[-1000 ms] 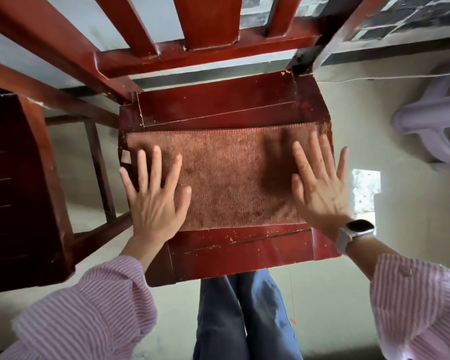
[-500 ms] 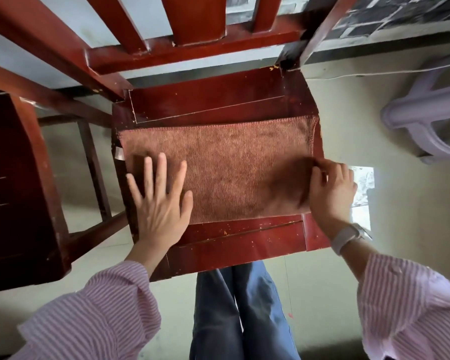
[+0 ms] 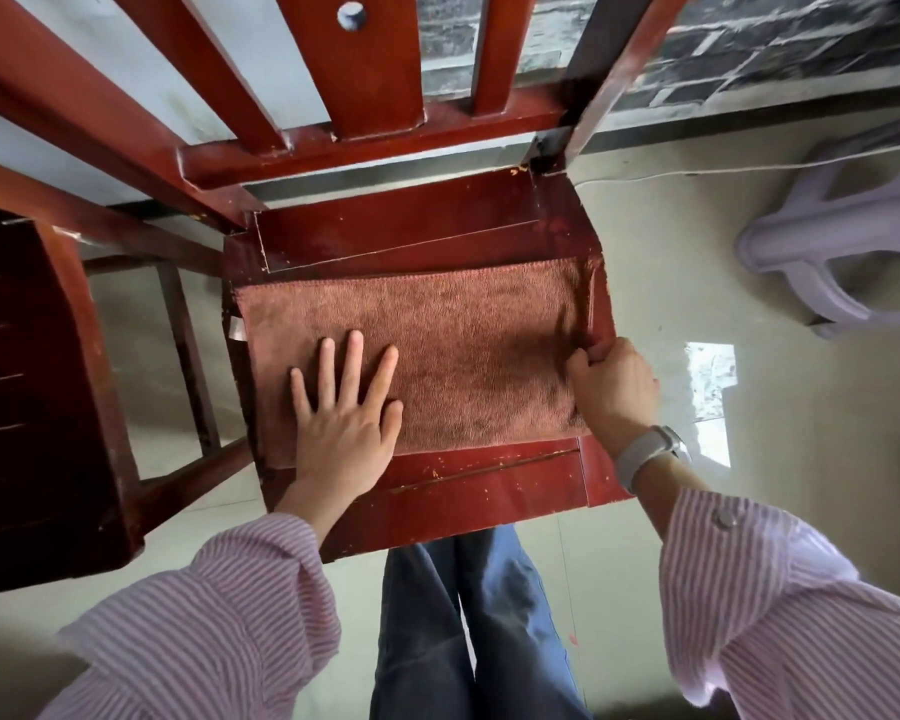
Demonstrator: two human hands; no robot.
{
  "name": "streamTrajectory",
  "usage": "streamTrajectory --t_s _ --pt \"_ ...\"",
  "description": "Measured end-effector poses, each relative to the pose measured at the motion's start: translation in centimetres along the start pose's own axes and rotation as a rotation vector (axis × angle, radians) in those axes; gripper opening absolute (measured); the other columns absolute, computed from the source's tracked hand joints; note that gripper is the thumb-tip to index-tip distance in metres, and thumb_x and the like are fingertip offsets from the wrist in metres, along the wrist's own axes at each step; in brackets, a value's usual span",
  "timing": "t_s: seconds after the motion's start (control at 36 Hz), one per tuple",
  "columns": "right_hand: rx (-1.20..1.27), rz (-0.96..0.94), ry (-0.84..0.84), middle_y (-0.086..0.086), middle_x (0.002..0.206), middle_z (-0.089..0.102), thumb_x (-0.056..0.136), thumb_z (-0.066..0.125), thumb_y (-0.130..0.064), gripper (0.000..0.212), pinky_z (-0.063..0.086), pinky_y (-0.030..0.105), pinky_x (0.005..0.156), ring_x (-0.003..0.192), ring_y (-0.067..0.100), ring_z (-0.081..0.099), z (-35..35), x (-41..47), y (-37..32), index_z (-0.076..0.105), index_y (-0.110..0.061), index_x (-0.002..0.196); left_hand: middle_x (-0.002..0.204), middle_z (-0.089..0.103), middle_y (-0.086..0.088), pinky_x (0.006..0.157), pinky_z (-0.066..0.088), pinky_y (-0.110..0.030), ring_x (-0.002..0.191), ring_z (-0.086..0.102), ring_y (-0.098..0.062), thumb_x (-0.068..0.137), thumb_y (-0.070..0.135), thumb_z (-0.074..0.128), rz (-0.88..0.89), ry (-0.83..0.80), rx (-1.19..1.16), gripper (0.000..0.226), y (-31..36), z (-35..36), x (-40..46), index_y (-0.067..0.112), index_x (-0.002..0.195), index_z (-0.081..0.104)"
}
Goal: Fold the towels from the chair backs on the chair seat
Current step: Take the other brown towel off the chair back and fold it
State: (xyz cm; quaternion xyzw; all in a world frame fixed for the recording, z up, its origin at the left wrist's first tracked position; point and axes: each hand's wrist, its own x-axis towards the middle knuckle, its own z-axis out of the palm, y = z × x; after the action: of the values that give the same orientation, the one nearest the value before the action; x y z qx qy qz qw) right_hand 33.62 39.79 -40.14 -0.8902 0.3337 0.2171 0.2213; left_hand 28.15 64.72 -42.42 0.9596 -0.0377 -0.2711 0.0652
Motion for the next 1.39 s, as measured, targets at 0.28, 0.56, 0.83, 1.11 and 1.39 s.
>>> streamTrajectory --t_s 0.28,0.56,0.83,1.11,1.39 --pt "0.531 -0.147 -0.150 -0.007 0.079 0.063 0.083 0.064 -0.015 0.008 0.043 0.011 0.065 0.069 -0.005 0.057 -3.1 -4.8 -3.6 0.067 -0.015 0.090 0.128 0.056 -0.002 0.106 0.032 -0.027 0.128 0.044 -0.018 0.092 0.018 0.053 -0.233 0.063 -0.947 0.028 1.7 -5.6 0.5 0.016 0.119 0.060" --pt "0.514 -0.294 -0.612 0.004 0.105 0.068 0.092 0.042 -0.002 0.033 0.050 0.025 0.089 0.099 0.015 0.063 1.2 -9.4 -7.8 0.053 -0.009 0.123 0.084 0.071 -0.005 0.090 0.051 -0.039 0.088 0.066 -0.022 0.089 0.027 0.058 -0.563 -0.067 -1.592 0.021 2.7 -8.0 1.2 0.017 0.077 0.072" --pt "0.469 -0.310 -0.257 -0.002 0.097 0.064 0.089 0.040 0.001 0.028 0.046 0.011 0.072 0.082 0.008 0.060 0.1 -8.1 -5.5 0.060 -0.011 0.105 0.090 0.064 -0.014 0.070 0.041 -0.032 0.087 0.060 -0.030 0.098 0.020 0.038 -0.357 0.195 -0.820 0.027 4.1 -7.8 1.8 0.001 0.099 0.057" --pt "0.025 -0.782 -0.200 0.006 0.128 0.053 0.085 0.034 -0.018 0.046 0.036 0.043 0.098 0.115 0.026 0.048 2.4 -7.9 -9.6 0.051 -0.017 0.128 0.091 0.065 -0.018 0.065 0.038 -0.030 0.088 0.063 -0.034 0.099 0.017 0.031 -0.373 0.431 -0.631 0.031 -1.1 -7.2 -0.7 0.000 0.118 0.049" --pt "-0.273 -0.857 -0.679 0.000 0.128 0.054 0.093 0.044 -0.028 0.045 0.032 0.044 0.107 0.120 0.024 0.047 4.0 -6.3 -21.9 0.038 -0.024 0.137 0.132 0.054 -0.011 0.097 0.031 -0.017 0.121 0.051 -0.024 0.098 0.018 0.038 -0.288 0.347 -0.766 0.037 -4.7 -6.2 -0.8 0.008 0.132 0.047"
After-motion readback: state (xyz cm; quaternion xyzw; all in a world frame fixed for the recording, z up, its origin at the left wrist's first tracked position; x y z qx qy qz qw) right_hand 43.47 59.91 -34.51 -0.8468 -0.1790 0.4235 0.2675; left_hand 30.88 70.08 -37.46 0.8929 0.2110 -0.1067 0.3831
